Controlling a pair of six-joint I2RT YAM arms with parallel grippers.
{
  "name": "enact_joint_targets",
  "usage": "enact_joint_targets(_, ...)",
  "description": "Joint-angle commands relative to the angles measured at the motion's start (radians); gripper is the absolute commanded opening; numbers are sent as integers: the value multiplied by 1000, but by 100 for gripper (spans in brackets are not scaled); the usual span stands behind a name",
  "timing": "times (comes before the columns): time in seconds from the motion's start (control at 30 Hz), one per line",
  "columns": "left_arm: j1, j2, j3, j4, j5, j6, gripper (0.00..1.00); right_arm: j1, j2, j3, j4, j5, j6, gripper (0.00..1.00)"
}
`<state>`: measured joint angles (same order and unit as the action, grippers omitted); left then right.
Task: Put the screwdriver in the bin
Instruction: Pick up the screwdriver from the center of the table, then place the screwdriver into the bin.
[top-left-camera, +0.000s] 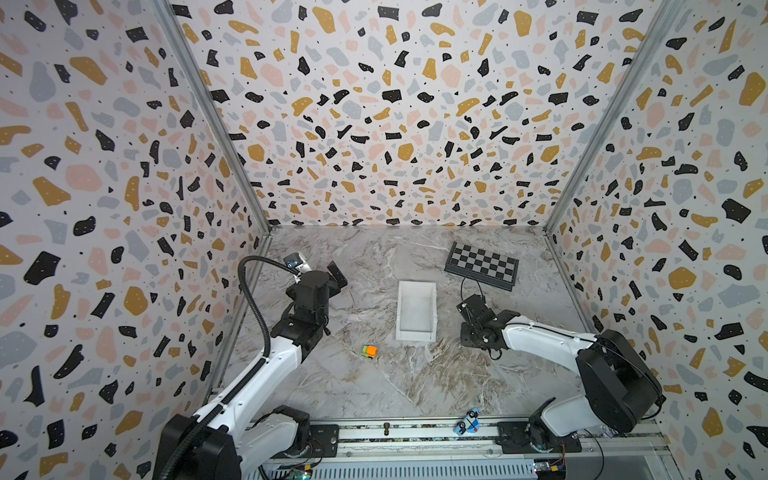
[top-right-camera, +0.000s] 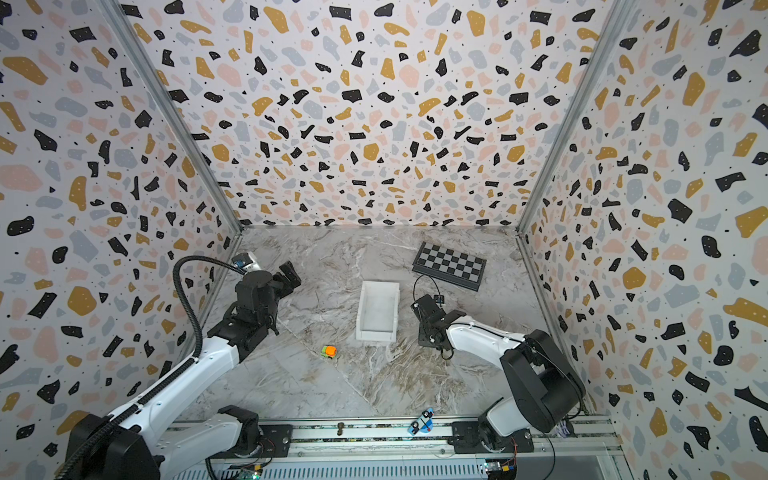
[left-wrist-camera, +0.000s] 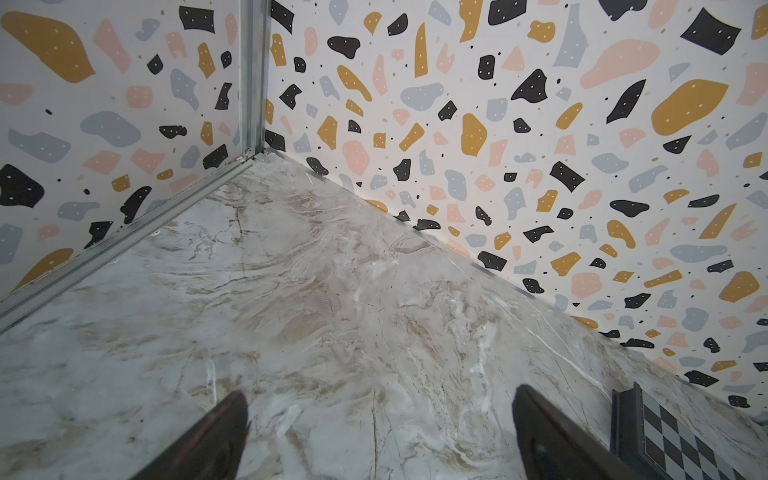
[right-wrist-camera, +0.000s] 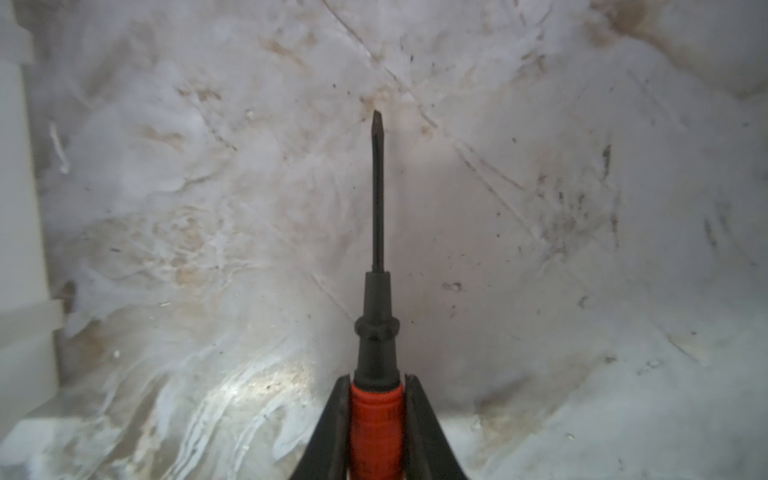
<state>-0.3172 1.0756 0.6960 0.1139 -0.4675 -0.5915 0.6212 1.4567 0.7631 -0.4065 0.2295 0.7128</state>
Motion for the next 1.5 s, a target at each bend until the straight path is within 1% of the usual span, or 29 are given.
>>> enact_joint_targets(0.0,-5,-23,0,29,-28,16,100,5,-57,64,-66,19,-28,16)
enact_joint_targets(0.2,-3,-22,11,28,-28,20,100,28,-89,151,-131,24,-60,16)
enact_joint_targets(0.33,-3,-22,17,23,-32,25,100,72,-74,274,-193,49,-99,16)
enact_joint_targets(0.53,9,-28,19,15,-40,30,100,170,39,471,-229,49,-139,15)
enact_joint_targets(0.67,21,-30,28,-2,-31,50,100,224,131,549,-196,27,-152,15)
enact_joint_targets(0.77,32,-38,31,-12,-25,58,100,245,200,592,-176,15,-159,16)
enact_joint_targets(1.0,49,-55,29,-23,-17,58,100,263,302,634,-147,-15,-172,16)
enact_joint_targets(1.13,51,-62,21,-17,-10,57,100,263,321,618,-128,-28,-173,16)
enact_joint_targets(1.33,53,-59,8,-11,-44,79,100,263,351,625,-117,-29,-179,16)
enact_joint_targets(1.47,62,-50,14,-9,-42,83,100,263,356,615,-108,-38,-176,15)
